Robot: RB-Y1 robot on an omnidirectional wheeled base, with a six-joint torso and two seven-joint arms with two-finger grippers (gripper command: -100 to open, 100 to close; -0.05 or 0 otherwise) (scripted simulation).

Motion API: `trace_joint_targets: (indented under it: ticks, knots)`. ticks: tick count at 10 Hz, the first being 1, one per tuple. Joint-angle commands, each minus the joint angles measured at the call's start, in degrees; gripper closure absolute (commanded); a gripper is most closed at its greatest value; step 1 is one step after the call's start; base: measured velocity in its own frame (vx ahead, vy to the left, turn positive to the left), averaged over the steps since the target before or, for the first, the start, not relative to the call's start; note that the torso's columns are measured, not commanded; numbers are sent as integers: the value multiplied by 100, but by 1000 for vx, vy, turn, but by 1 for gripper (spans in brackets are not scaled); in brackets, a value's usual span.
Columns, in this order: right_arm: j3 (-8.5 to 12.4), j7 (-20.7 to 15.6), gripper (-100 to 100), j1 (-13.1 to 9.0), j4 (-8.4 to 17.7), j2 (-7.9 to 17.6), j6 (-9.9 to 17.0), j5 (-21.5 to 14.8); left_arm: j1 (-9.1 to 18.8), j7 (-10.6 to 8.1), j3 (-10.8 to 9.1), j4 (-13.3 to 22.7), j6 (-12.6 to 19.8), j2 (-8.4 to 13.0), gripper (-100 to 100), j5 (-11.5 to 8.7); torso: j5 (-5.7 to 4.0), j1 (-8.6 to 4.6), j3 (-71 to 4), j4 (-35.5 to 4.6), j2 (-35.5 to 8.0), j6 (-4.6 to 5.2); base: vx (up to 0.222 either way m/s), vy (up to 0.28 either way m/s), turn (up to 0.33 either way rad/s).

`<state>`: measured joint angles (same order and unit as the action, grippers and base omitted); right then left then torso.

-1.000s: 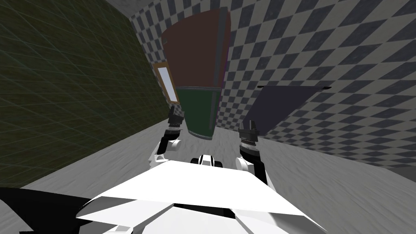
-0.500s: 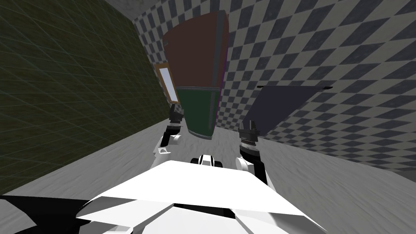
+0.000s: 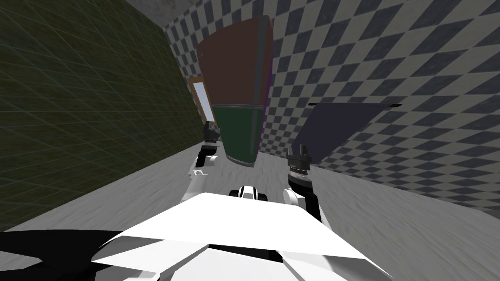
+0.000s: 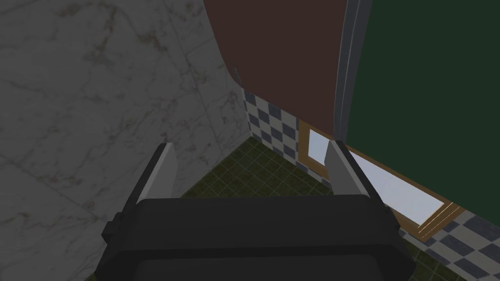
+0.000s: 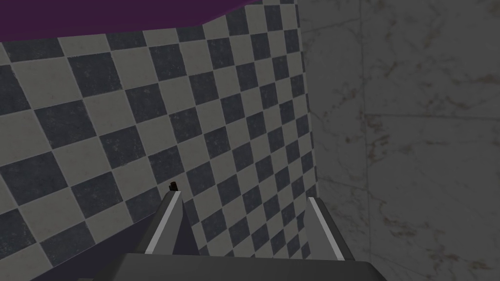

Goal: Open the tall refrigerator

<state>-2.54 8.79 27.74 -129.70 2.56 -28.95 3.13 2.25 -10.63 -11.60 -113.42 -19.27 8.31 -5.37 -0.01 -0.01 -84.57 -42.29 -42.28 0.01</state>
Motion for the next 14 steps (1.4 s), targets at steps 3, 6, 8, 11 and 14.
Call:
trace_joint_targets:
  ticks: [3,6,8,11,14]
  knots:
    - [0,0,0,0,0,0,0,0,846,14,-398,532,295,-5,-100,-47,1,-1,-1,1,2,-2,-25,-61,29]
    - [0,0,0,0,0,0,0,0,1413,18,-801,1027,568,28,-100,-108,2,5,1,0,-2,0,-24,-57,35]
    - [0,0,0,0,0,0,0,0,1767,28,-1004,1337,714,46,-100,-137,1,1,0,0,0,-1,-25,-67,34]
    - [0,0,0,0,0,0,0,0,2291,43,-1205,1712,866,64,-100,-166,2,4,1,0,-2,-3,-25,-66,32]
    - [0,0,0,0,0,0,0,0,2767,64,-1405,2029,1024,79,-100,-194,3,4,-3,2,5,-2,-8,-43,18]
